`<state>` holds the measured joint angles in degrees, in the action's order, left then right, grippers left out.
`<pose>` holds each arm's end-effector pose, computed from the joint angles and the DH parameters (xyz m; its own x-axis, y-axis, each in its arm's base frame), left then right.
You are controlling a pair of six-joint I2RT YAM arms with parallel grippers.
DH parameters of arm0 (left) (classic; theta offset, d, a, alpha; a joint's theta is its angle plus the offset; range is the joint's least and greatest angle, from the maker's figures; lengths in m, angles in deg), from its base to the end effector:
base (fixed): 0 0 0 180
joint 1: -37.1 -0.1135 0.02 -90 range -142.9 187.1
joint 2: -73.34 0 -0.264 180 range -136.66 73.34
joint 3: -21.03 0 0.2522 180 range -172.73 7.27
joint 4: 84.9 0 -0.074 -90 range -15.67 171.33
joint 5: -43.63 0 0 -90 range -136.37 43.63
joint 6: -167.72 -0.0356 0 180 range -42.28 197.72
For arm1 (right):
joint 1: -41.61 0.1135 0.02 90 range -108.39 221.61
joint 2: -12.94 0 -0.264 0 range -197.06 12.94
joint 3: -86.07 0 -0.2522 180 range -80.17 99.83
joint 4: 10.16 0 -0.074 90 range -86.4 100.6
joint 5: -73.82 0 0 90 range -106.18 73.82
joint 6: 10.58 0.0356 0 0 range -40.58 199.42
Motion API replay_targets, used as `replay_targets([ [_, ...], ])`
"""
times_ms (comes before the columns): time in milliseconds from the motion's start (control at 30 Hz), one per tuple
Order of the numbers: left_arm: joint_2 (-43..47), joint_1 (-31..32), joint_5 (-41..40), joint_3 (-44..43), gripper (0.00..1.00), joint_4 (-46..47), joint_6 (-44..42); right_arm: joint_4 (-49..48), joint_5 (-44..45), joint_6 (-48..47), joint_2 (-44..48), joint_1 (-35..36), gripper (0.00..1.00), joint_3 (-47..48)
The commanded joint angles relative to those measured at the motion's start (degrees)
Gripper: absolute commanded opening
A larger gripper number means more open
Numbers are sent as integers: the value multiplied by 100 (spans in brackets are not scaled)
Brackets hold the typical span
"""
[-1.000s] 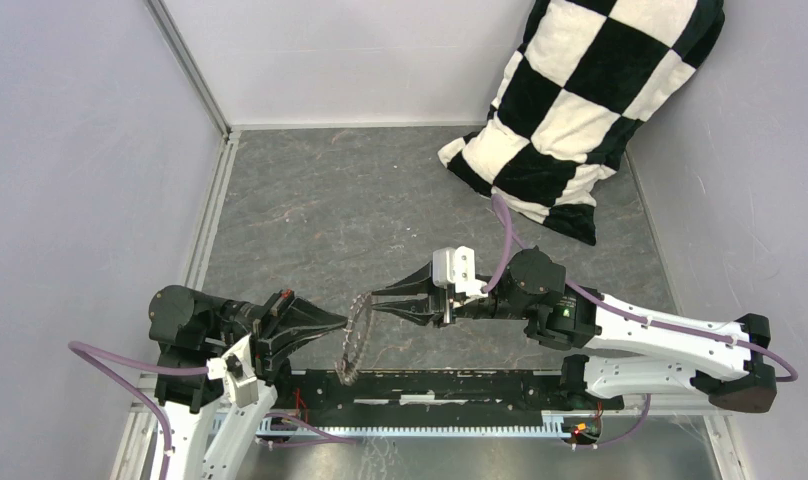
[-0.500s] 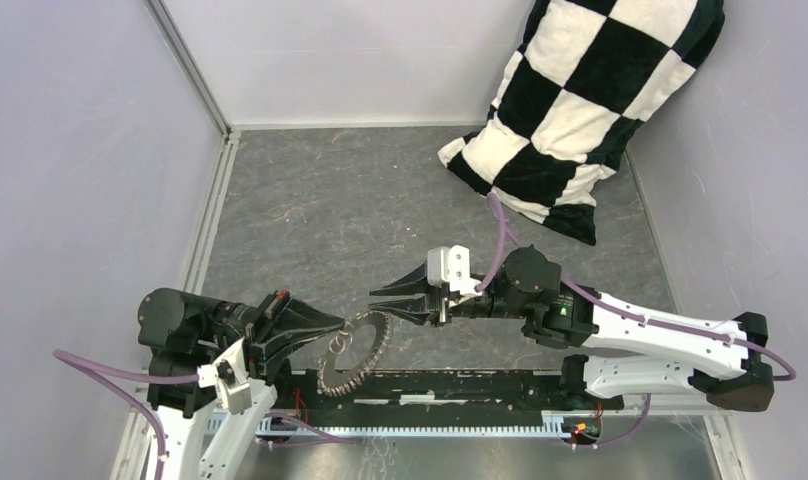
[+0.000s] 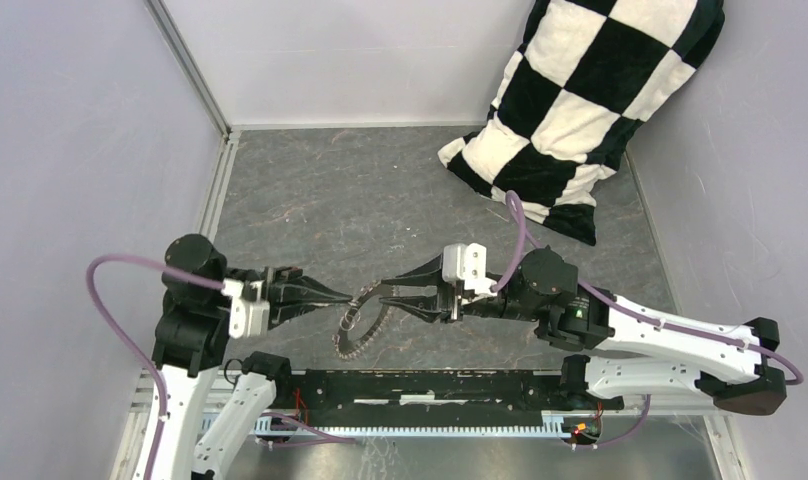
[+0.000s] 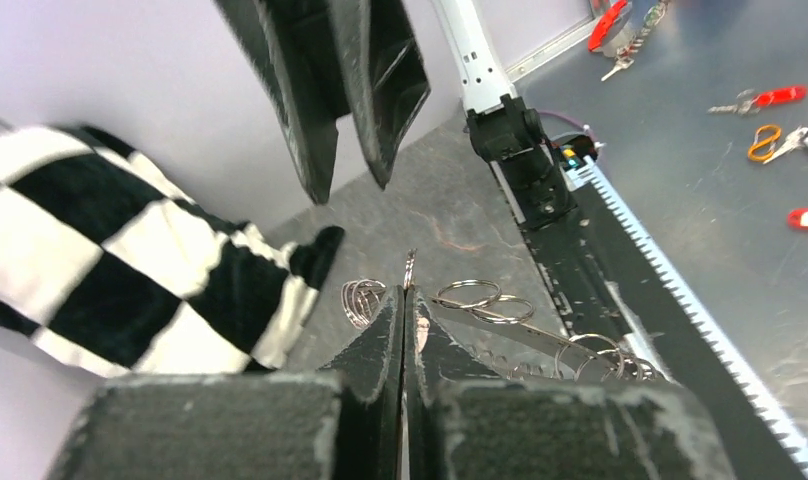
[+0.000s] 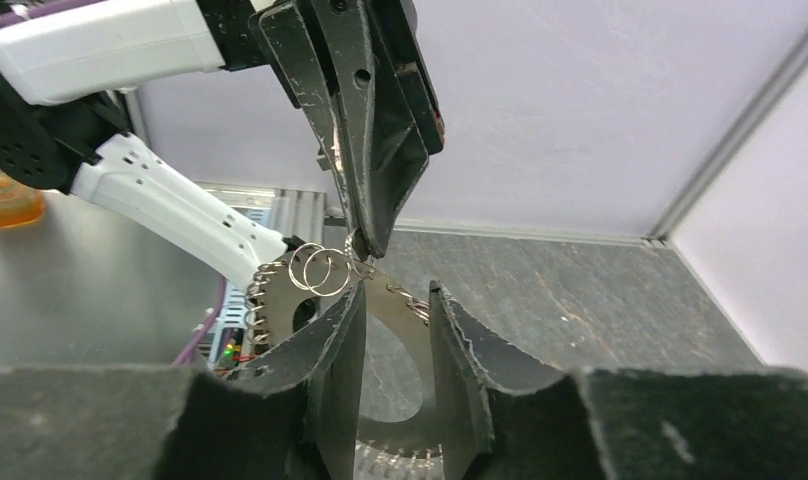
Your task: Put the keys on the keyring
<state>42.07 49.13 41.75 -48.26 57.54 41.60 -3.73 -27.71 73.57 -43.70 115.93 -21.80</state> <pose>0.0593 -0.0490 0.4065 0.5866 -0.1052 -0.8030 0.7905 -0.1414 0.5959 0.0541 0.2189 0.4185 0.1439 0.1432 -0.9792 -0.9872 0.0898 -0.1320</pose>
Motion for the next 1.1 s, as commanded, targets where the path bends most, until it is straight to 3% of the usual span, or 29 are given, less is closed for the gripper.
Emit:
replay_targets([
  [0, -389, 10, -378, -38, 2, -172, 1198, 219, 722, -127, 165, -13, 37, -20],
  [200, -946, 10, -833, -59, 2, -328, 2399, 347, 2142, -48, 438, -193, 67, -616],
  [333, -1206, 10, -1049, -177, 2, -334, 3289, 264, 2324, 80, 692, -521, 78, -1098],
  [467, -1332, 10, -1304, -239, 2, -212, 4123, 176, 2340, 250, 833, -877, 80, -1538],
  [633, -1218, 10, -1361, -195, 2, 61, 4605, -193, 1544, 344, 876, -1122, 75, -1662],
  [833, -1231, 5, -1831, -176, 2, 83, 4793, 966, 2204, 559, 219, -1640, 71, -1124],
  [933, -1361, 9, -2014, -190, 2, -8, 4761, 892, 1712, 920, 69, -2088, 70, -1333],
  [1067, -1462, 5, -1787, -232, 2, -141, 4627, -116, 507, 1035, 280, -2133, 67, -1620],
])
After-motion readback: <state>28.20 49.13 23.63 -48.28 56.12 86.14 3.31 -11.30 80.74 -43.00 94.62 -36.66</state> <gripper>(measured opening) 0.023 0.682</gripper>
